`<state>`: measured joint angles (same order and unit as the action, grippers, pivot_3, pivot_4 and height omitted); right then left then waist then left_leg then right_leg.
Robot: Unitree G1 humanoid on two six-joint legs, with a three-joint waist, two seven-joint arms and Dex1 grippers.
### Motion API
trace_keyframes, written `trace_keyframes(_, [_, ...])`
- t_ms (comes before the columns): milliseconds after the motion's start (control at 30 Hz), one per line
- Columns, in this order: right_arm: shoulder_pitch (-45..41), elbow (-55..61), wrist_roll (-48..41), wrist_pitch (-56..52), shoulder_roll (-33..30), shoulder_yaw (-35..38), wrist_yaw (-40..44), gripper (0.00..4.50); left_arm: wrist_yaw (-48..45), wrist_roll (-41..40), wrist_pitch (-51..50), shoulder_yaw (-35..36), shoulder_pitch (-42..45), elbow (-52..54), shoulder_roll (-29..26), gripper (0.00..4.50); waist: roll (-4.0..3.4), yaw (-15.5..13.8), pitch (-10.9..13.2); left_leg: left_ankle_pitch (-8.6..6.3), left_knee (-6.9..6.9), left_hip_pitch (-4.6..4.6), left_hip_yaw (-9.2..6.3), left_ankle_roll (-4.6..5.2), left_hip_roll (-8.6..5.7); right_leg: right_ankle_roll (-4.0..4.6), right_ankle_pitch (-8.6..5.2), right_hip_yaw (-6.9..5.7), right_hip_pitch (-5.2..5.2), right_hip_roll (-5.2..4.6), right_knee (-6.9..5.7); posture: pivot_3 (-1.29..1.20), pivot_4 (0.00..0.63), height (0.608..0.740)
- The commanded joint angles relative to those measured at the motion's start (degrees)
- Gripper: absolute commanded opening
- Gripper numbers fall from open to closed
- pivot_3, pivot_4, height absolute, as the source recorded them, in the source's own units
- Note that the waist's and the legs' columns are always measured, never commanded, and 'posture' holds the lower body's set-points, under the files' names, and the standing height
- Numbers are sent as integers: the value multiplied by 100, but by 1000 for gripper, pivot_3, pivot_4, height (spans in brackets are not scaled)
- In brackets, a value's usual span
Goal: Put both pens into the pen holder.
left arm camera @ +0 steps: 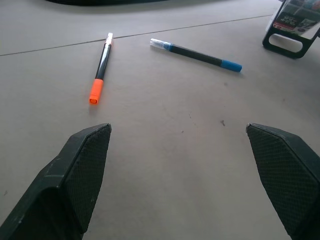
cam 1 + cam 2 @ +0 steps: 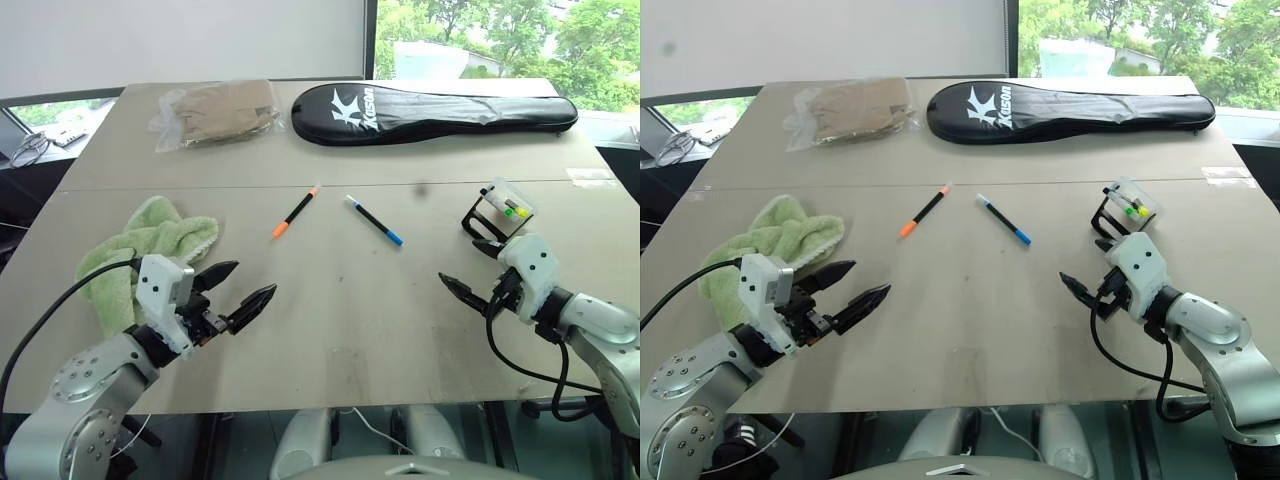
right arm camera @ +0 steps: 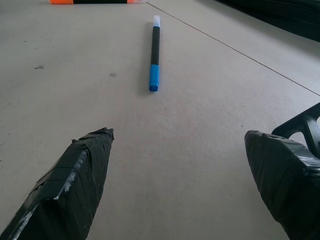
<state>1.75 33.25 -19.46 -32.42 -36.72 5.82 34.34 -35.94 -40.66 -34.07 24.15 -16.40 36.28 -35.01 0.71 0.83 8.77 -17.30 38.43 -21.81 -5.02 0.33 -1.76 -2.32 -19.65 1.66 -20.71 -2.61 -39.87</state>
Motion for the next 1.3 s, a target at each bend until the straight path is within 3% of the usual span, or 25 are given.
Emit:
trace_keyframes(33, [-523,158,-7,-470,-78,-111,-144,4500,80,-21,87,-1,77,94,20,4474,0,5,0,0,0,0,0,0,0,0,0,0,0,0,0,0,150,740])
trace_keyframes(133, [-1725,-10,65,-2022,-233,-823,-355,4500,132,33,131,-172,202,184,47,4474,-9,107,5,2,1,8,12,0,0,9,6,14,0,2,-3,0,150,740])
trace_keyframes(233, [-2645,-344,-232,-2923,-41,-1120,-268,4500,26,111,205,-262,234,219,-48,4474,-3,108,2,2,-1,6,-3,-1,2,12,7,-3,1,4,0,0,150,740])
trace_keyframes(400, [-4139,-1246,-434,-4257,813,-1341,-544,4500,-506,-8,292,-277,179,266,-318,4474,-11,139,7,2,-14,-15,-4,-2,1,13,7,-5,-22,1,7,0,150,740])
trace_keyframes(467, [-4863,-2059,-309,-4705,1460,-1317,-879,4500,-677,-141,298,-214,196,196,-391,4474,-12,160,7,2,-14,-18,1,-3,0,13,7,-1,-30,-2,6,0,150,740])
trace_keyframes(700, [-7047,-5851,595,-3366,3011,-1855,-1334,4500,-1153,62,643,-220,151,-318,-448,4474,-18,249,11,9,-24,-24,5,-14,-1,14,8,2,-63,3,-10,0,150,740])
trace_keyframes(967, [-8064,-9128,1513,-1660,3637,-2320,-692,4500,-1125,318,957,-437,1,-387,-237,4474,-22,371,12,11,-15,-63,5,-17,-8,13,8,-18,-94,-4,-12,0,150,740])
trace_keyframes(1067, [-8142,-9662,1984,-1139,3754,-2785,-39,3813,-1135,417,1094,-444,-113,-432,-146,4500,-24,455,10,15,-16,-63,1,-23,-6,13,8,-15,-97,-4,-19,0,150,740])
trace_keyframes(1300, [-8161,-10217,2465,-475,3816,-2809,326,732,-994,535,1221,-495,-225,-354,19,4500,-29,471,5,16,-15,-34,4,-25,-4,13,8,0,-84,-3,-36,0,150,740])
